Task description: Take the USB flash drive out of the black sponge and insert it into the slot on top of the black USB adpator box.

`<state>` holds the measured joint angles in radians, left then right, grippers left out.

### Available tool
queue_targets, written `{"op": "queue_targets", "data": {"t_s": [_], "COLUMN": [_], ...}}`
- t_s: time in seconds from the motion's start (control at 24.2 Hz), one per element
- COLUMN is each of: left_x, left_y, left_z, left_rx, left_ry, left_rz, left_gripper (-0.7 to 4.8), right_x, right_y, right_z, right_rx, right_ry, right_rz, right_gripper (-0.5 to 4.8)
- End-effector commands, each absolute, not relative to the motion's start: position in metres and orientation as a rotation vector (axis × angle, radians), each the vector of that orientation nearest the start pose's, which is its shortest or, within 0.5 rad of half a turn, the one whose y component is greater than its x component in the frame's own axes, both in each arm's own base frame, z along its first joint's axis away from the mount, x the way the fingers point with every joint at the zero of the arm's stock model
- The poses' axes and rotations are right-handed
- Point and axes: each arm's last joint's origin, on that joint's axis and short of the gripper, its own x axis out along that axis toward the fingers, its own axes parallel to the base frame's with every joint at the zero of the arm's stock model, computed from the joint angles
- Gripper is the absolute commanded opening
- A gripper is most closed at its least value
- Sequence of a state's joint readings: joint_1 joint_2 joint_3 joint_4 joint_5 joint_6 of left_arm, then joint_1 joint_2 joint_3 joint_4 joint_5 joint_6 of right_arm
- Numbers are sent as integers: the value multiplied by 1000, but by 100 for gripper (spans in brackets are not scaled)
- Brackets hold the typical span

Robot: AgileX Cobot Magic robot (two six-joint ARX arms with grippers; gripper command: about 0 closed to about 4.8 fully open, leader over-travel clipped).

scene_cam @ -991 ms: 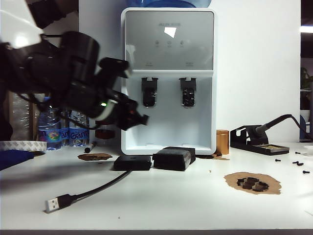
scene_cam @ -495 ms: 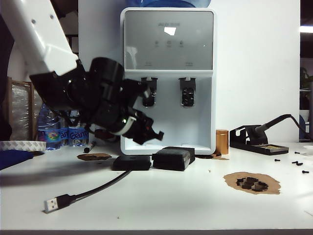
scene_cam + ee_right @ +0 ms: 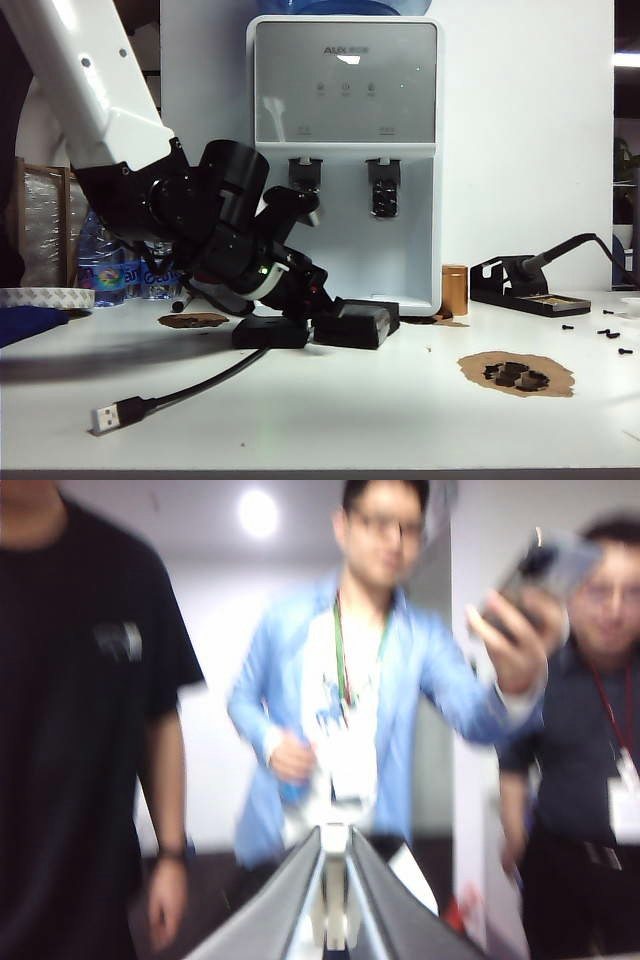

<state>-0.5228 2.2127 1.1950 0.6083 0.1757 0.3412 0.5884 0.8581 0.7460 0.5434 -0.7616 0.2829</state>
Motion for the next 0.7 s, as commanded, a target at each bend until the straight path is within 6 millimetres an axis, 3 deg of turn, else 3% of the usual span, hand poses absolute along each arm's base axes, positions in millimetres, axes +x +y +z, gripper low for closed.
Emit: {"op": "queue_targets", "data": {"t_s": [0.04, 0.21, 0.37, 0.54, 0.62, 0.7], "left_x": [375, 358, 330, 308, 306, 319], "left_y": [-242, -266, -296, -319, -322, -318], "left_z": [100, 99, 94, 95, 98, 112], "left_rx": [399, 401, 423, 425, 442, 455], "left_ry": [278, 276, 326, 324, 303, 176], "left_rz": [-829, -928, -1035, -1096, -1035, -692], "left_gripper": [-4, -4, -4, -4, -4, -4], "right_x": [140, 151, 168, 184, 191, 199], "right_y": [116, 107, 93, 97, 100, 104], "right_z": [373, 379, 372, 365, 364, 367], "right_rx": [85, 18, 11, 16, 11, 6], "right_ry": [-226, -178, -113, -66, -54, -50], "right_rz": [1360, 1361, 1378, 1416, 1441, 1473], "right_gripper": [-4, -5, -5, -4, -5, -5]}}
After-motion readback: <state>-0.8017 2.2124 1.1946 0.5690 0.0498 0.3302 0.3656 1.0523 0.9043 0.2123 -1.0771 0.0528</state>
